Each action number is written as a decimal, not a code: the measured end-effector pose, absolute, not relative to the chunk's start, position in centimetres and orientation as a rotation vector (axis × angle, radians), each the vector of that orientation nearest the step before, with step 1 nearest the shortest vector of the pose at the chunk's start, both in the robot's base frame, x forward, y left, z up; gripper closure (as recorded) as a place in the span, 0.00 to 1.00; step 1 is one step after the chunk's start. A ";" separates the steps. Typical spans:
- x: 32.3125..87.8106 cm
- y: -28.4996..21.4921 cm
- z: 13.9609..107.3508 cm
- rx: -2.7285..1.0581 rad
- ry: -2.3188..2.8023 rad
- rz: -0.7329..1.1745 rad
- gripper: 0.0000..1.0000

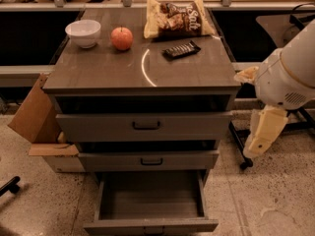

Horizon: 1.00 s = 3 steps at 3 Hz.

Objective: Close bottom drawer

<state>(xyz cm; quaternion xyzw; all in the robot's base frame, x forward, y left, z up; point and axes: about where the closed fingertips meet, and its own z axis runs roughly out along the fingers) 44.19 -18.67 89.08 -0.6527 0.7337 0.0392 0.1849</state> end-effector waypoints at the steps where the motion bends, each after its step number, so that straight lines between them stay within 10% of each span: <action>1: 42.7 -18.2 84.2 -1.893 2.054 0.146 0.00; 3: 40.0 -16.7 72.8 -1.871 2.081 0.279 0.00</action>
Offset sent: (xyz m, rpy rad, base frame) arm -0.0425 0.0187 -0.1600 0.0499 0.1038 0.0776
